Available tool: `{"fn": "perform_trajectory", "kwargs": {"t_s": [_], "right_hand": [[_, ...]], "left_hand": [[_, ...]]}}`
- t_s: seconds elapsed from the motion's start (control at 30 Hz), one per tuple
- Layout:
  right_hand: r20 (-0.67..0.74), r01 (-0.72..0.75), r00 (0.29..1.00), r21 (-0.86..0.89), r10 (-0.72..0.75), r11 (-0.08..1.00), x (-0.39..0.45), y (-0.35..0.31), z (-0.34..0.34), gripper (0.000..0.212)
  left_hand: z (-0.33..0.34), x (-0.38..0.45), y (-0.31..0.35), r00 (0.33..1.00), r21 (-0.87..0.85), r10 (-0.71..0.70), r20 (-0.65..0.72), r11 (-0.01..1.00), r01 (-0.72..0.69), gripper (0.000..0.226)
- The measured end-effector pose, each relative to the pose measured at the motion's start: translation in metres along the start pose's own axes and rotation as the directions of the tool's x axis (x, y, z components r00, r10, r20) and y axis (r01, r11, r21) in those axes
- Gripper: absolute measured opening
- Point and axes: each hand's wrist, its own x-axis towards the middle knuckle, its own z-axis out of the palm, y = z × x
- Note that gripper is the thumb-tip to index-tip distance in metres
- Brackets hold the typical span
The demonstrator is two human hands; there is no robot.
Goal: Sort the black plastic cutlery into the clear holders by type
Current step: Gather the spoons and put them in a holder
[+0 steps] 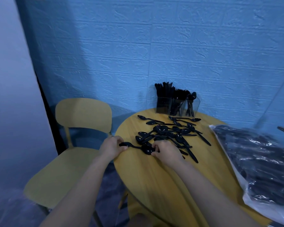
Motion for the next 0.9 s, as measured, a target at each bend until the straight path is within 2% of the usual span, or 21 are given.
{"fn": "perform_trajectory", "kwargs": {"t_s": [0.2, 0.33, 0.4, 0.5, 0.57, 0.6, 0.63, 0.7, 0.9], "right_hand": [[-0.044, -0.056, 0.997, 0.230, 0.068, 0.972, -0.002, 0.006, -0.001, 0.022], [-0.079, -0.083, 0.989, 0.415, 0.127, 0.906, -0.004, 0.010, -0.007, 0.014], [-0.113, -0.078, 0.982, 0.485, 0.151, 0.871, -0.007, 0.013, -0.014, 0.009], [-0.126, -0.090, 0.970, 0.607, 0.207, 0.790, -0.008, 0.019, -0.028, 0.004], [-0.119, -0.100, 0.964, 0.672, 0.239, 0.734, -0.010, 0.021, -0.035, 0.005], [-0.115, -0.098, 0.962, 0.696, 0.246, 0.711, -0.012, 0.021, -0.037, 0.006], [-0.112, -0.094, 0.962, 0.716, 0.247, 0.692, -0.014, 0.020, -0.038, 0.007], [-0.104, -0.091, 0.964, 0.736, 0.244, 0.671, -0.018, 0.017, -0.038, 0.008], [-0.072, -0.095, 0.973, 0.739, 0.218, 0.667, -0.024, 0.008, -0.024, 0.010]], "left_hand": [[-0.003, -0.006, 0.001, 0.990, -0.186, 0.071, -0.121, 0.978, -0.093, 0.017], [-0.004, -0.005, 0.006, 0.977, -0.423, 0.007, -0.211, 0.901, -0.097, 0.004], [-0.006, -0.006, 0.012, 0.980, -0.615, -0.032, -0.199, 0.782, -0.099, 0.003], [-0.007, -0.016, 0.030, 0.993, -0.875, -0.054, -0.103, 0.481, -0.065, 0.010], [-0.003, -0.022, 0.040, 0.999, -0.965, -0.041, -0.019, 0.263, -0.008, 0.016], [0.001, -0.023, 0.043, 0.999, -0.982, -0.050, 0.018, 0.189, 0.027, 0.019], [0.004, -0.025, 0.047, 0.997, -0.987, -0.064, 0.050, 0.146, 0.059, 0.024], [0.014, -0.028, 0.052, 0.990, -0.986, -0.094, 0.105, 0.121, 0.116, 0.031], [0.034, -0.042, 0.064, 0.967, -0.967, -0.082, 0.243, 0.060, 0.248, 0.017]]}}
